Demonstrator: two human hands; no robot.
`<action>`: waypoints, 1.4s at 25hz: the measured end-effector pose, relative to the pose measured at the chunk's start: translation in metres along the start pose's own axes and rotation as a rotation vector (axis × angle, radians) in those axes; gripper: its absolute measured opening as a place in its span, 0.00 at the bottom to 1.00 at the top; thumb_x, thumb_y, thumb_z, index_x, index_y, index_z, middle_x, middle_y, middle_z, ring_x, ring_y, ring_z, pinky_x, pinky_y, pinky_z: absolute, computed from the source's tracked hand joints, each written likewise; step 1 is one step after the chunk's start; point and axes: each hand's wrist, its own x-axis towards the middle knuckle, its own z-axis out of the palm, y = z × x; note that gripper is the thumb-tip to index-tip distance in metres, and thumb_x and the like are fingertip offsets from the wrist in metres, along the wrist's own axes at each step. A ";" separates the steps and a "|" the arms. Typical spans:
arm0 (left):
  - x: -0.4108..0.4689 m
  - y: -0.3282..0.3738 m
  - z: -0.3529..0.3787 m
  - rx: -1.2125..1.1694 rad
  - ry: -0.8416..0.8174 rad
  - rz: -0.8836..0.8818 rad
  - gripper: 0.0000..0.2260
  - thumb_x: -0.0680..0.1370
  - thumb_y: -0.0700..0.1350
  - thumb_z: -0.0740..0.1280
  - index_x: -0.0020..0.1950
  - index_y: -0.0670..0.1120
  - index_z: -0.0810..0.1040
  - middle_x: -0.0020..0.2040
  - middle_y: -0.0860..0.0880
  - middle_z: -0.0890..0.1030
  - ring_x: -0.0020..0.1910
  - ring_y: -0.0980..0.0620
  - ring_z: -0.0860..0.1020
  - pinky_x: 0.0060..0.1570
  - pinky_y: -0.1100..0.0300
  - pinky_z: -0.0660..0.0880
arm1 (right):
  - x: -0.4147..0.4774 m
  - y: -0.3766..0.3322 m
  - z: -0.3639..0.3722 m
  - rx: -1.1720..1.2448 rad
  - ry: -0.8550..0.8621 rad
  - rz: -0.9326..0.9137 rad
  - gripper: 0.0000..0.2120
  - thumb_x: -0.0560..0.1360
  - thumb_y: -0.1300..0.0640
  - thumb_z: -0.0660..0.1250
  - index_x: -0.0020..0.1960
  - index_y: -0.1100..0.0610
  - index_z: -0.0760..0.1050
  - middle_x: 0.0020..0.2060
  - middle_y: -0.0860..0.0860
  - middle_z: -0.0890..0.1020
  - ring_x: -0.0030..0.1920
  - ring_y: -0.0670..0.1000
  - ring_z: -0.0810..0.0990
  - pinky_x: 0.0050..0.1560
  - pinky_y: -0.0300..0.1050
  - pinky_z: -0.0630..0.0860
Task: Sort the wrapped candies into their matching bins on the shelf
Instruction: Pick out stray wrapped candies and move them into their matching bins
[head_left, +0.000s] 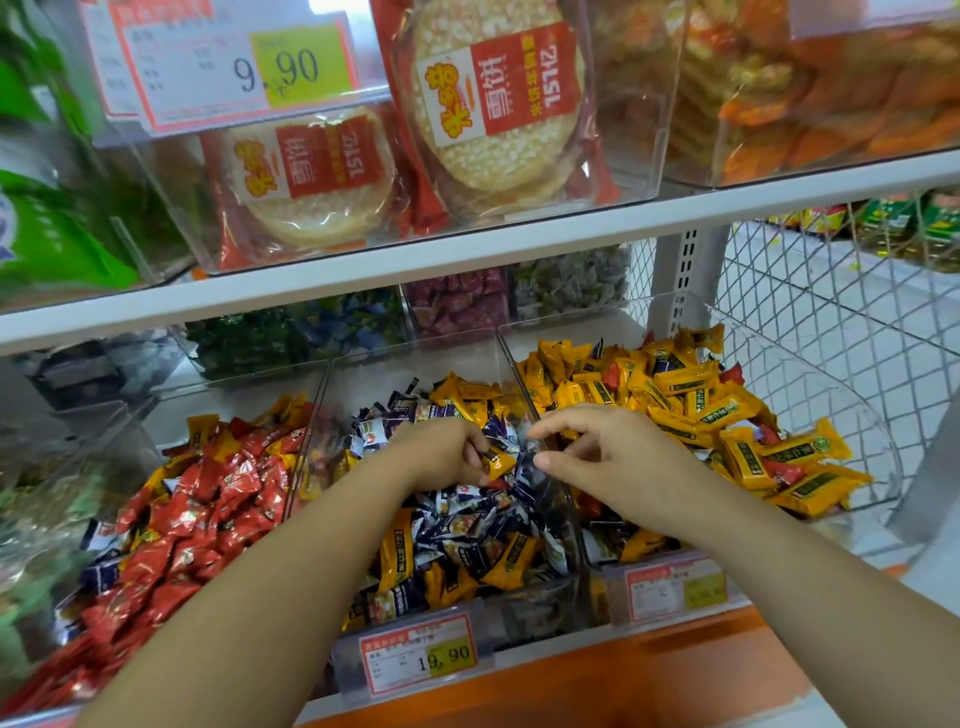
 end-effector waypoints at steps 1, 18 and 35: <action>0.000 -0.001 0.001 -0.025 0.015 0.003 0.11 0.73 0.51 0.71 0.53 0.55 0.75 0.42 0.62 0.79 0.48 0.61 0.76 0.57 0.54 0.67 | 0.000 0.000 0.000 -0.002 0.003 -0.002 0.13 0.75 0.49 0.65 0.60 0.45 0.75 0.57 0.40 0.76 0.48 0.39 0.77 0.42 0.28 0.70; -0.160 -0.071 -0.022 -0.301 0.983 -0.090 0.10 0.75 0.42 0.68 0.55 0.51 0.79 0.50 0.52 0.79 0.47 0.53 0.76 0.49 0.59 0.72 | 0.004 -0.021 0.032 -0.208 0.194 0.072 0.08 0.74 0.54 0.68 0.53 0.50 0.79 0.54 0.50 0.76 0.49 0.47 0.71 0.47 0.41 0.67; -0.157 -0.004 -0.028 -0.298 0.382 0.151 0.10 0.79 0.48 0.61 0.59 0.56 0.77 0.55 0.59 0.78 0.47 0.64 0.76 0.48 0.74 0.72 | -0.010 -0.020 0.012 -0.117 0.021 0.090 0.11 0.73 0.56 0.69 0.55 0.49 0.78 0.67 0.48 0.71 0.66 0.48 0.70 0.60 0.36 0.64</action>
